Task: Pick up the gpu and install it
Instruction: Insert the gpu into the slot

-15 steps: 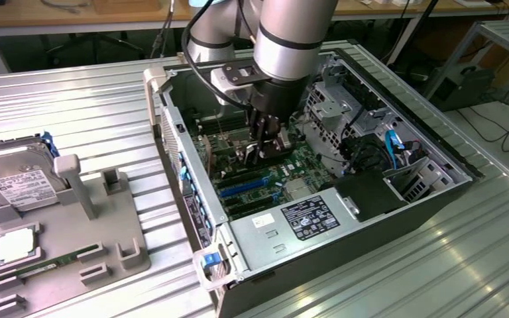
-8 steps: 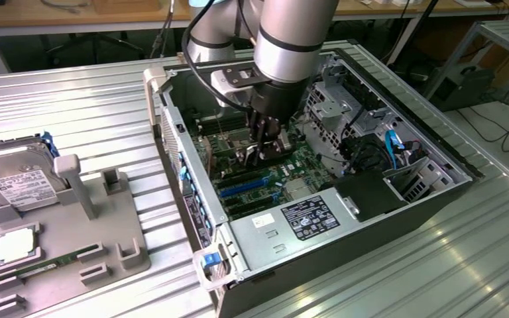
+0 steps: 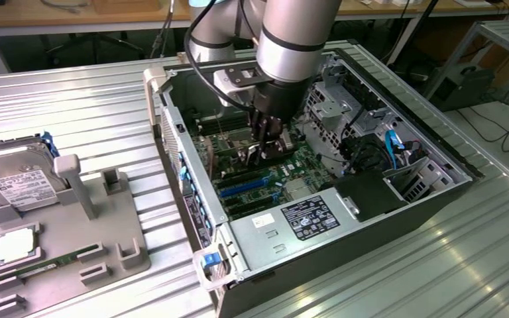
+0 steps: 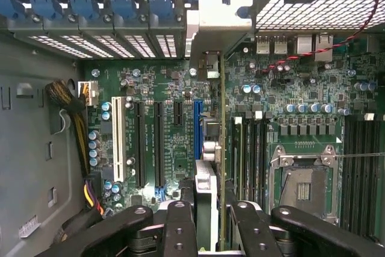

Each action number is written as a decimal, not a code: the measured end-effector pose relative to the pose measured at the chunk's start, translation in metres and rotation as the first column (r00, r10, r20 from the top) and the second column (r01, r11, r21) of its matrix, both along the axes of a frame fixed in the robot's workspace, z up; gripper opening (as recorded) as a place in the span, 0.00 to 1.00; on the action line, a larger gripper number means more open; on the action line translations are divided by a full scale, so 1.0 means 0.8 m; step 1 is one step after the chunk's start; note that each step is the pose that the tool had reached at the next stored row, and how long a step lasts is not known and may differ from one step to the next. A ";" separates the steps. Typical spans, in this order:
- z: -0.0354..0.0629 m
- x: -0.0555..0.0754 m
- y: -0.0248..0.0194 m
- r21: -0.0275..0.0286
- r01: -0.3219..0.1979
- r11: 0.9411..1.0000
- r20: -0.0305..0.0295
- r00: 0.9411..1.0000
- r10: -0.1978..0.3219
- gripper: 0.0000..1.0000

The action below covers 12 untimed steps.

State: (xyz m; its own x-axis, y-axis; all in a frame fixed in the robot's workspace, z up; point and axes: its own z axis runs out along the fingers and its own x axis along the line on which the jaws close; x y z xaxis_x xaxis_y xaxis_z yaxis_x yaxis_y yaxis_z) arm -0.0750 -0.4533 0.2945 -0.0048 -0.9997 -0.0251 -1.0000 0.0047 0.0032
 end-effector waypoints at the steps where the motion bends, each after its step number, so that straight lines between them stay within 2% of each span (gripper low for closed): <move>1: 0.000 0.000 0.0000 0.000 0.000 1.000 0.000 1.000 0.000 0.28; 9: -0.003 -0.006 0.0000 0.000 0.000 1.000 0.000 1.000 0.000 0.28; 12: -0.004 -0.006 -0.0020 0.000 0.000 1.000 0.000 1.000 0.000 0.28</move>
